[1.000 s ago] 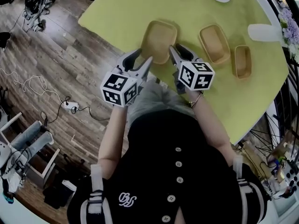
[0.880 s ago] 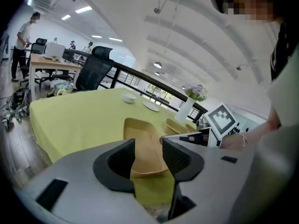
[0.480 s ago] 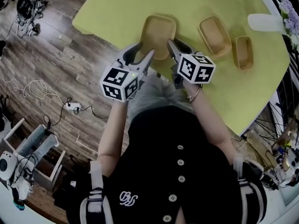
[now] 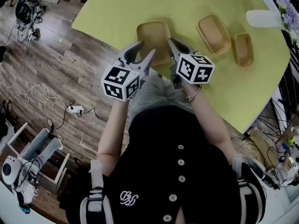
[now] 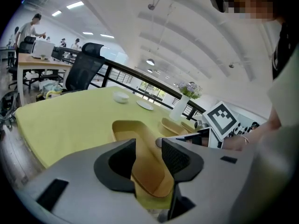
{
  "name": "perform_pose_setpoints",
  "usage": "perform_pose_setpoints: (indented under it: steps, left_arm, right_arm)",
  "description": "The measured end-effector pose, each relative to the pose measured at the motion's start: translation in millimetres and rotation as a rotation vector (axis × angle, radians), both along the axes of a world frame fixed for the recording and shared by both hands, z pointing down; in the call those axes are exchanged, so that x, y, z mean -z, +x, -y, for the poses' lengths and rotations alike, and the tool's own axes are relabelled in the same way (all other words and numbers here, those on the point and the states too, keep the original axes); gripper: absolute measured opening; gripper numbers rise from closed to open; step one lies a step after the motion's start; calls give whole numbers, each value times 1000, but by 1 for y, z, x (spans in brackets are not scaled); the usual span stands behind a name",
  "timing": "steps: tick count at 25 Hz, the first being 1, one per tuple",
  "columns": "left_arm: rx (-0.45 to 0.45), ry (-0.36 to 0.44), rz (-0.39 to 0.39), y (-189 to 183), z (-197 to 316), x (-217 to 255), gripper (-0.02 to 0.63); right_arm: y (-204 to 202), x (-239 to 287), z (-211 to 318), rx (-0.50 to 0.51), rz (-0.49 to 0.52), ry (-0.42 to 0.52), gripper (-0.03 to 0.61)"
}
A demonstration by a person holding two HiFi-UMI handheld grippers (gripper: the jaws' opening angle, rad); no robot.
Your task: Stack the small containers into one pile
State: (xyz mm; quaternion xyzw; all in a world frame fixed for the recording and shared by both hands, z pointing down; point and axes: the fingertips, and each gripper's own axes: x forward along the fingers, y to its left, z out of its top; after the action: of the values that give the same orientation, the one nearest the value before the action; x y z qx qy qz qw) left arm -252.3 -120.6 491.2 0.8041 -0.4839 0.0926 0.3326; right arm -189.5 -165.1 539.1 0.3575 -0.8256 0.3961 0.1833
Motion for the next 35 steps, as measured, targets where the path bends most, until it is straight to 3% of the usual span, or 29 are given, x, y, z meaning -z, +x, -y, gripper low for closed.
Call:
perform_pose_setpoints:
  steps: [7, 17, 26, 35]
  left_arm:
    - [-45, 15, -13, 0, 9, 7, 170]
    - [-175, 54, -34, 36, 29, 21, 170]
    - [-281, 88, -45, 99, 41, 37, 158]
    - [-362, 110, -82, 193, 42, 51, 153]
  right_arm:
    - [3, 20, 11, 12, -46, 89, 28]
    - [40, 46, 21, -33, -80, 199, 29]
    - [116, 63, 23, -76, -98, 234, 29]
    - [205, 83, 20, -60, -89, 294, 31]
